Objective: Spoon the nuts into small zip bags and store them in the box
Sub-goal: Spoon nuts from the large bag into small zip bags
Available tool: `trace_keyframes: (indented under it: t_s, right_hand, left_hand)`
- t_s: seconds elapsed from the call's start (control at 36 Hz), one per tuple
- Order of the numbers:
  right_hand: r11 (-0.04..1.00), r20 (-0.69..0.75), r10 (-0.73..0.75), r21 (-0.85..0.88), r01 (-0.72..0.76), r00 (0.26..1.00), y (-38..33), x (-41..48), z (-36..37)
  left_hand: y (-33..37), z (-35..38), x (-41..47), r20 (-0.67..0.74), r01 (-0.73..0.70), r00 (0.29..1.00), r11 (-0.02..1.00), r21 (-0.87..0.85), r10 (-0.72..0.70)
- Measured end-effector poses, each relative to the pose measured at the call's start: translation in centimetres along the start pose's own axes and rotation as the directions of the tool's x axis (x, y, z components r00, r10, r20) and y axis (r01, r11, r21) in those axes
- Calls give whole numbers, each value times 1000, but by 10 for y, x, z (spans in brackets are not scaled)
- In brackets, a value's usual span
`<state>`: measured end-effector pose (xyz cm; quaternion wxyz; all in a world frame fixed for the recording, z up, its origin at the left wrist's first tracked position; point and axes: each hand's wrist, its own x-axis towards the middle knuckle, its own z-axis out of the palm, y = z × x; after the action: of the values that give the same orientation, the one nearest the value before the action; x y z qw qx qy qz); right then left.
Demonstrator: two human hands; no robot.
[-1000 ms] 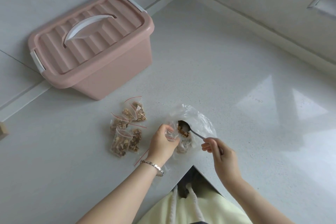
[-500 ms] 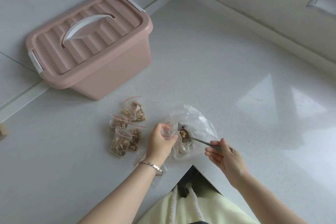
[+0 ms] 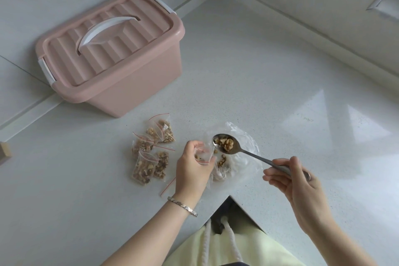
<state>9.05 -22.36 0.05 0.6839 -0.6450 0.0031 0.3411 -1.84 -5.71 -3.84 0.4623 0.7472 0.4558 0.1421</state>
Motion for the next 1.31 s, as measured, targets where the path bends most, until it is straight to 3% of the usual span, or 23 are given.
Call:
trace_keyframes:
  t_s: [0.25, 0.47, 0.56, 0.72, 0.94, 1.17, 1.25, 1.31]
  right_hand:
    - [940, 57, -275, -193, 281, 960, -10, -20, 33]
    - [714, 204, -518, -431, 551, 831, -1, -28, 25]
    - [679, 190, -554, -460, 572, 810, 2, -26, 19]
    - [790, 51, -370, -508, 343, 928, 3, -14, 2]
    - [696, 93, -189, -690, 200, 978, 21, -6, 7]
    - [493, 163, -251, -827, 271, 954, 27, -8, 10]
    - [508, 194, -244, -809, 295, 950, 36, -5, 8]
    - [596, 176, -180, -763, 250, 968, 42, -3, 5]
  left_hand:
    - [13, 3, 0, 12, -31, 999, 999, 9, 31]
    - [17, 2, 0, -9, -20, 1000, 1000, -14, 20]
    - [14, 2, 1, -4, -3, 1000, 1000, -14, 3]
    - [3, -1, 1, -24, -28, 999, 994, 101, 31]
    - [-12, 5, 0, 92, -13, 996, 965, 262, -12]
    - [-19, 10, 0, 206, 25, 974, 943, 332, -99]
    - [-19, 10, 0, 220, 27, 970, 940, 339, -107]
    - [-20, 10, 1, 228, 43, 966, 946, 321, -121]
